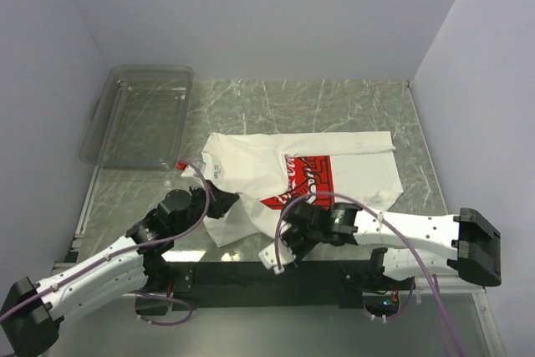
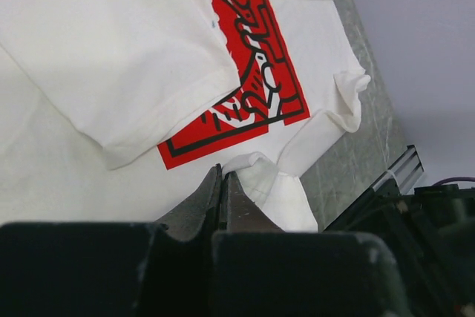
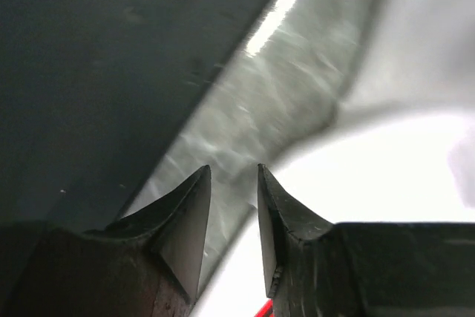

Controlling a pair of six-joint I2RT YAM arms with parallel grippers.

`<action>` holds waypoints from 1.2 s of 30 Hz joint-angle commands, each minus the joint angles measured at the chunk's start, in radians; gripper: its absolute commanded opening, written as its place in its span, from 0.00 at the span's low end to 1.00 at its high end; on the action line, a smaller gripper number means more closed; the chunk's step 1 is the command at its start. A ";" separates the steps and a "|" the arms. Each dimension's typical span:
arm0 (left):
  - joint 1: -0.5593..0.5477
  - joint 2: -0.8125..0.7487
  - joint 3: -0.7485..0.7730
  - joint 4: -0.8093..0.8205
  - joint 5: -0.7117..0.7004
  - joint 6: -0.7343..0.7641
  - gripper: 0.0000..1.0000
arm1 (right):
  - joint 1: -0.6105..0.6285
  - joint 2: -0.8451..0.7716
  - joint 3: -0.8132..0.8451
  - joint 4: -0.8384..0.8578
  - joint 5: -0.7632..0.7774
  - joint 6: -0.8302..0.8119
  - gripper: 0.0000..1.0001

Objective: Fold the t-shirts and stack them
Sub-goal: Fold the tshirt

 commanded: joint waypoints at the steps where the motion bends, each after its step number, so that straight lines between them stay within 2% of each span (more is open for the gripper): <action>1: 0.001 -0.049 -0.009 0.049 0.009 0.053 0.01 | -0.124 -0.078 0.094 -0.026 -0.123 0.059 0.39; 2: -0.001 -0.061 -0.009 0.038 0.010 0.068 0.01 | -0.217 -0.090 0.122 -0.034 -0.158 0.096 0.39; 5: -0.001 -0.075 -0.008 0.018 0.038 0.102 0.01 | -0.364 -0.100 0.175 -0.037 -0.316 0.209 0.39; 6: -0.001 -0.078 -0.011 0.018 0.046 0.108 0.01 | -0.449 -0.078 0.183 -0.036 -0.356 0.237 0.40; 8: -0.001 -0.088 -0.009 0.011 0.064 0.134 0.01 | -0.500 -0.044 0.191 -0.008 -0.427 0.321 0.48; 11: -0.001 -0.100 -0.008 0.008 0.075 0.160 0.01 | -0.539 0.057 0.205 0.001 -0.475 0.375 0.54; 12: -0.002 -0.104 -0.006 0.009 0.075 0.166 0.01 | -0.543 0.118 0.209 0.007 -0.488 0.385 0.61; 14: -0.001 -0.111 -0.006 0.014 0.093 0.175 0.01 | -0.543 0.184 0.238 0.009 -0.522 0.423 0.62; 15: -0.001 -0.111 -0.005 0.012 0.101 0.178 0.01 | -0.543 0.251 0.255 0.006 -0.533 0.435 0.68; 18: -0.002 -0.111 0.003 0.005 0.103 0.186 0.01 | -0.543 0.345 0.311 -0.013 -0.553 0.469 0.70; 25: -0.004 -0.120 0.006 -0.003 0.116 0.200 0.01 | -0.550 0.381 0.327 0.021 -0.532 0.515 0.70; 29: -0.004 -0.138 0.014 -0.017 0.109 0.211 0.01 | -0.548 0.413 0.340 0.000 -0.554 0.514 0.65; 34: -0.002 -0.160 0.017 -0.034 0.092 0.211 0.01 | -0.531 0.468 0.366 -0.057 -0.565 0.483 0.53; 36: -0.002 -0.163 0.015 -0.047 0.086 0.203 0.01 | -0.528 0.460 0.378 -0.083 -0.573 0.451 0.32</action>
